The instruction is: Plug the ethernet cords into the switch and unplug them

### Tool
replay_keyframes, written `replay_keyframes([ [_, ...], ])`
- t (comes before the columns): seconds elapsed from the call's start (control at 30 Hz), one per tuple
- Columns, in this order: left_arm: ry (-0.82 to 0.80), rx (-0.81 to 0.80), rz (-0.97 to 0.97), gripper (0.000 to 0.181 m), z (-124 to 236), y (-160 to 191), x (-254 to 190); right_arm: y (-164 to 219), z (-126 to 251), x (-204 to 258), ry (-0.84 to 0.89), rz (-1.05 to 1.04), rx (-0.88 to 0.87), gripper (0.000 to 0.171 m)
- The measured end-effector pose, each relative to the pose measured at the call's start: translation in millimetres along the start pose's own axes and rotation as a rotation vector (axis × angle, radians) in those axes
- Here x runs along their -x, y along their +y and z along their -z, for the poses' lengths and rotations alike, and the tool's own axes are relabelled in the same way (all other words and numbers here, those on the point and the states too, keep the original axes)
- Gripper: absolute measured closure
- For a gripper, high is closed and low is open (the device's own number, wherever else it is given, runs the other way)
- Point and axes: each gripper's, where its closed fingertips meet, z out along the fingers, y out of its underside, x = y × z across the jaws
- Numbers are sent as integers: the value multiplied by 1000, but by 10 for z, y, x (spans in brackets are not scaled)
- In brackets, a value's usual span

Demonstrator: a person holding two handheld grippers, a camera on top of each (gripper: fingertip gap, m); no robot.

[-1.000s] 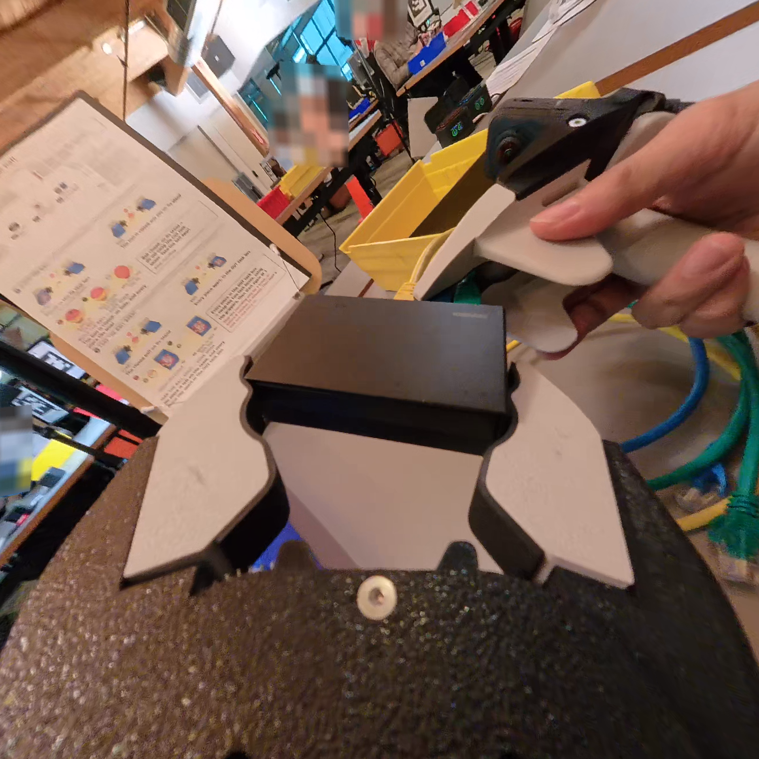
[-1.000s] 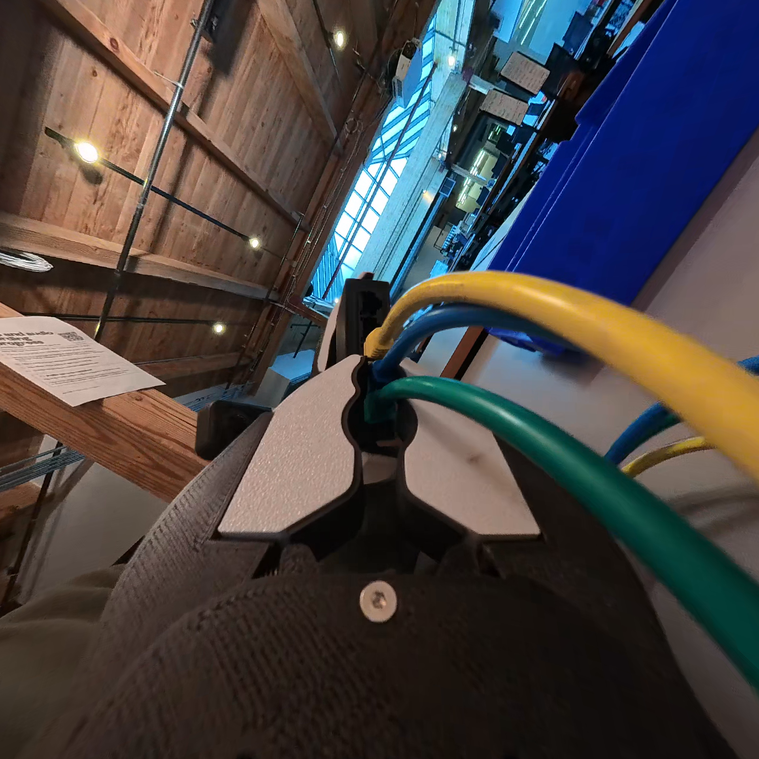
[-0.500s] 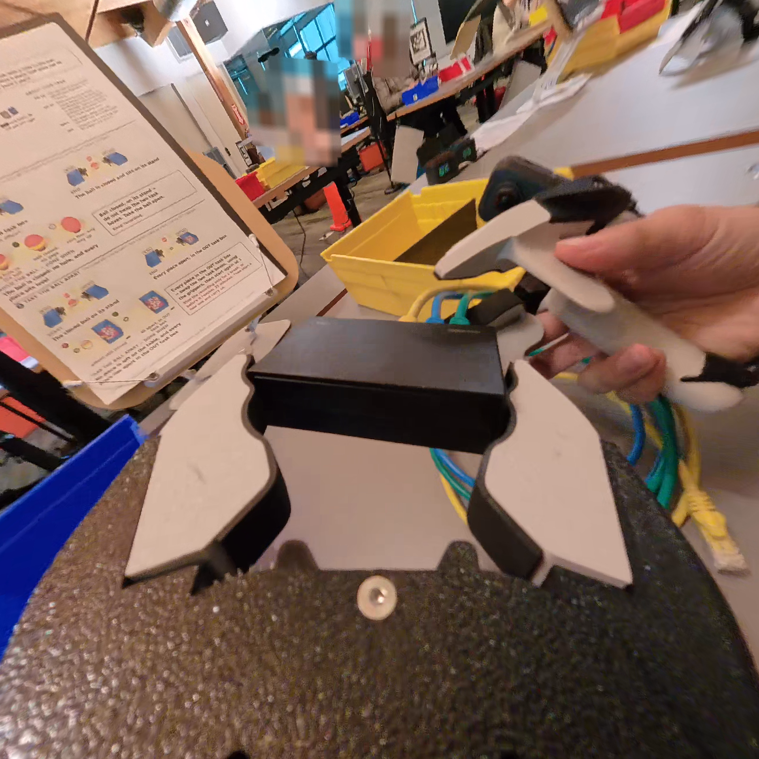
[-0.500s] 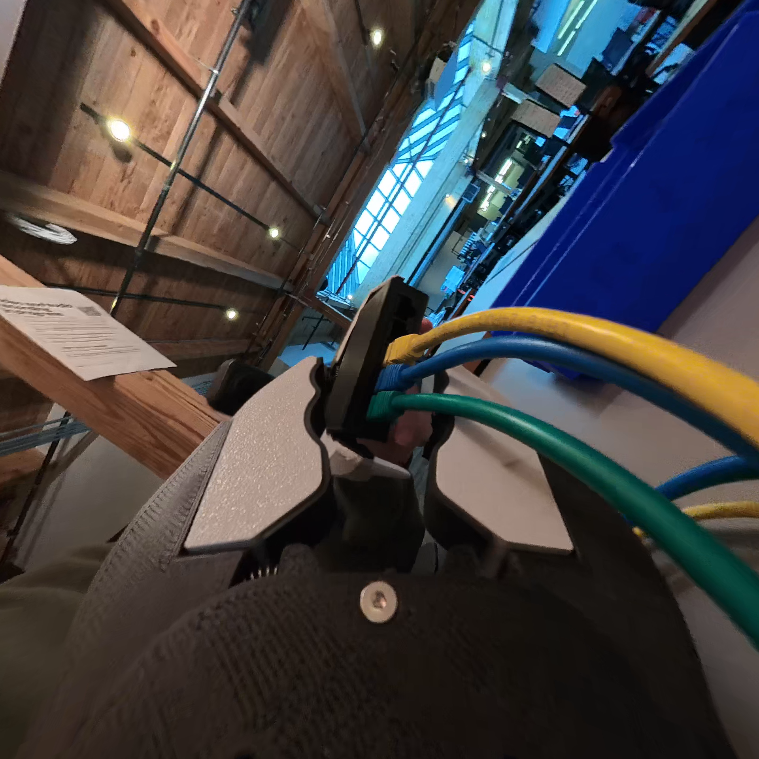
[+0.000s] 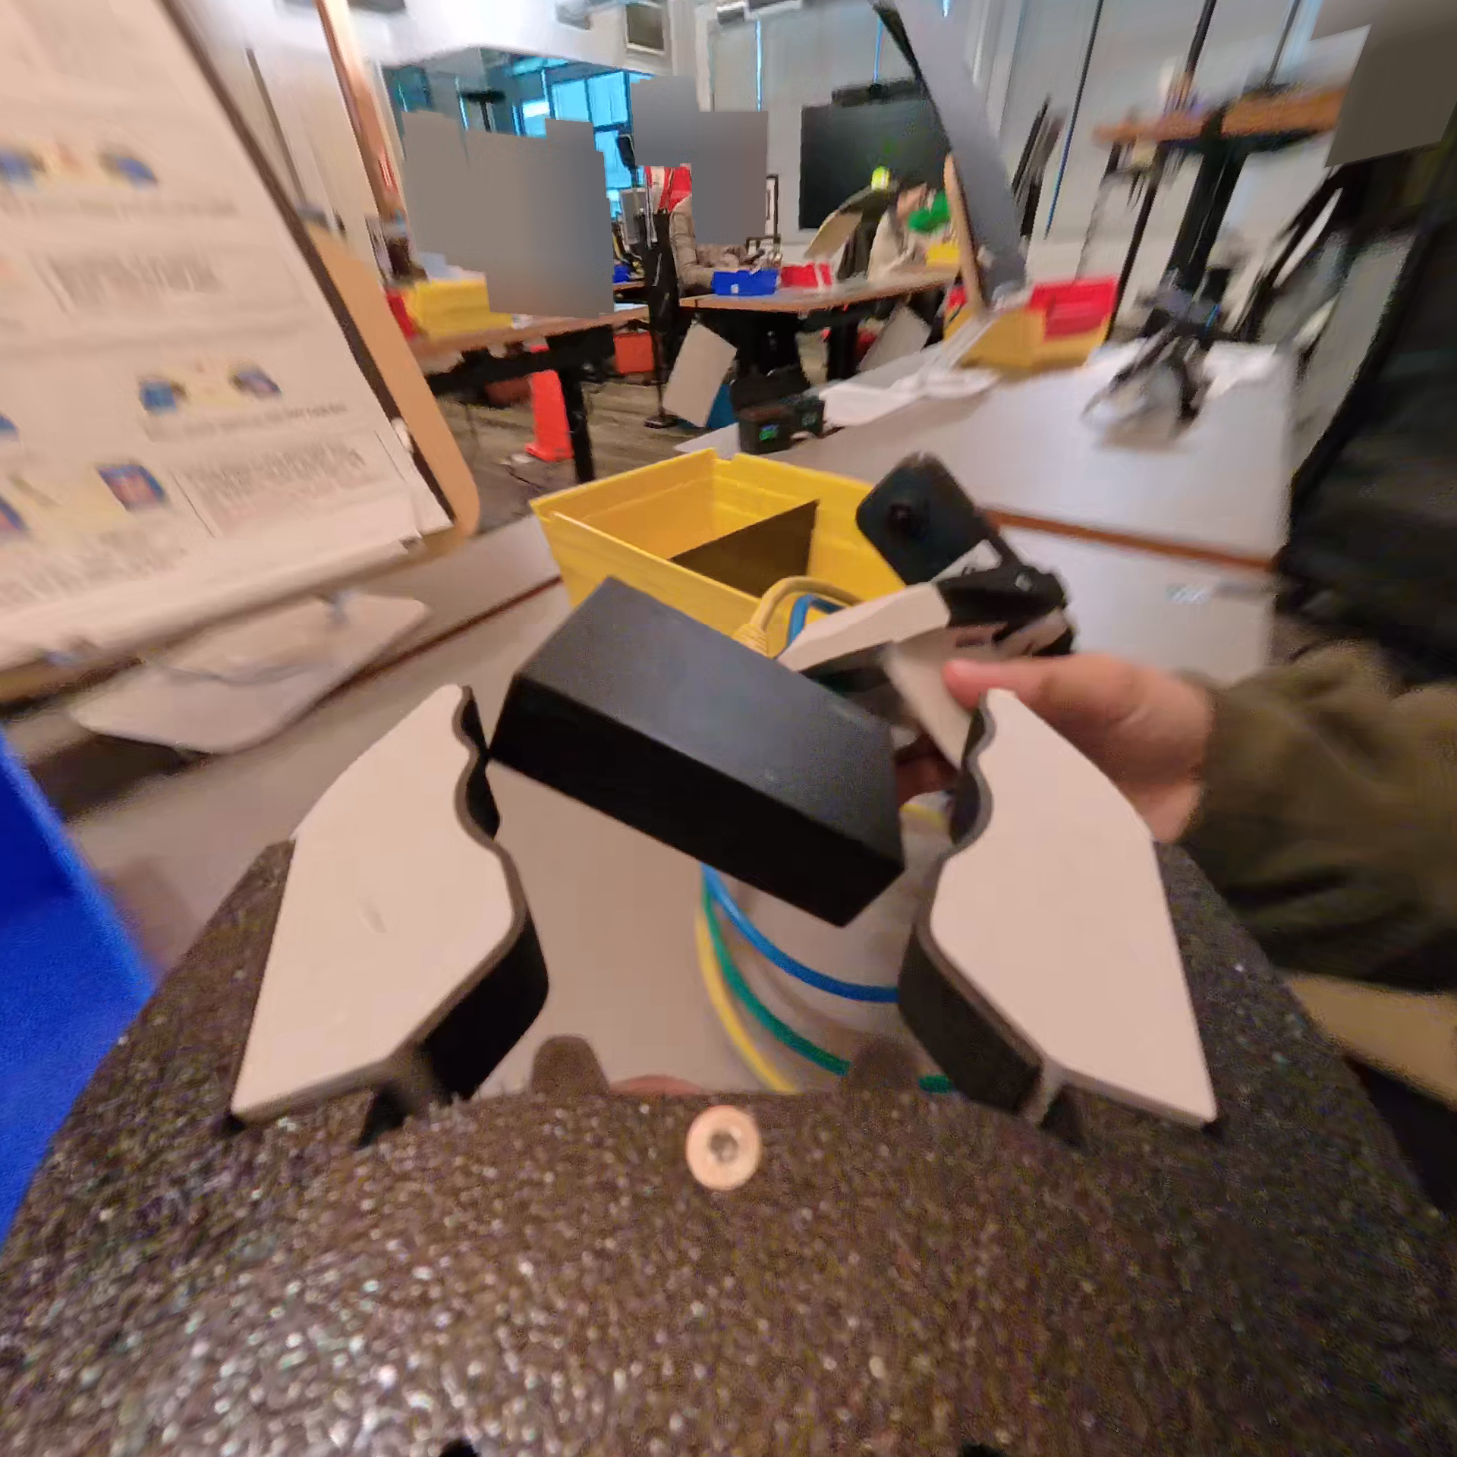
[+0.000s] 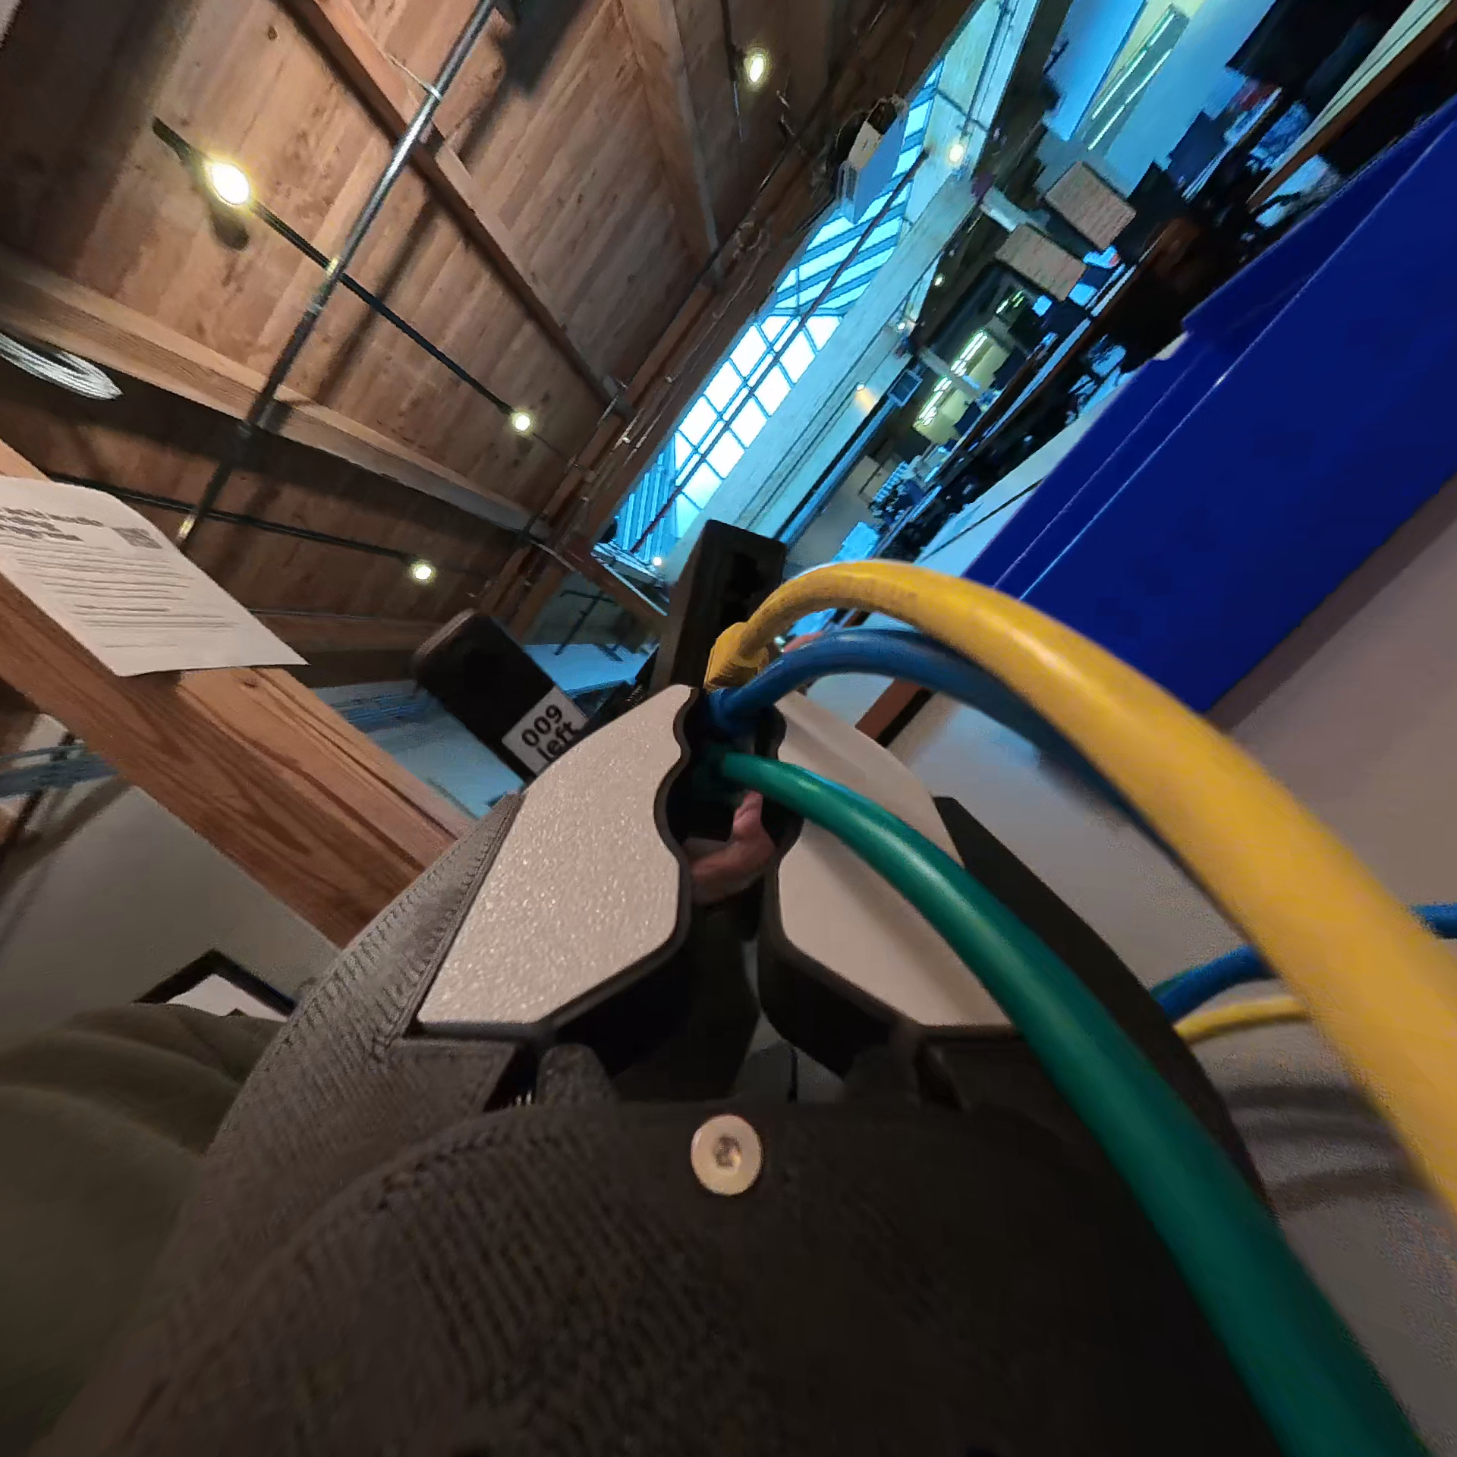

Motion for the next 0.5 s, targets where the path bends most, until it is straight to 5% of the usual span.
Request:
replay_keyframes([
  [0.17,4,24,652,102,115,104,109,-128,101,-83,95,63,-18,160],
  [0.3,179,-11,1068,134,94,189,-36,-58,106,-169,156,87,41,160],
  [0.33,173,-1,1139,153,65,267,-24,-48,100,-168,154,86,43,160],
  [0.5,196,-53,1341,154,-68,481,16,-49,180,-361,269,85,58,159],
])
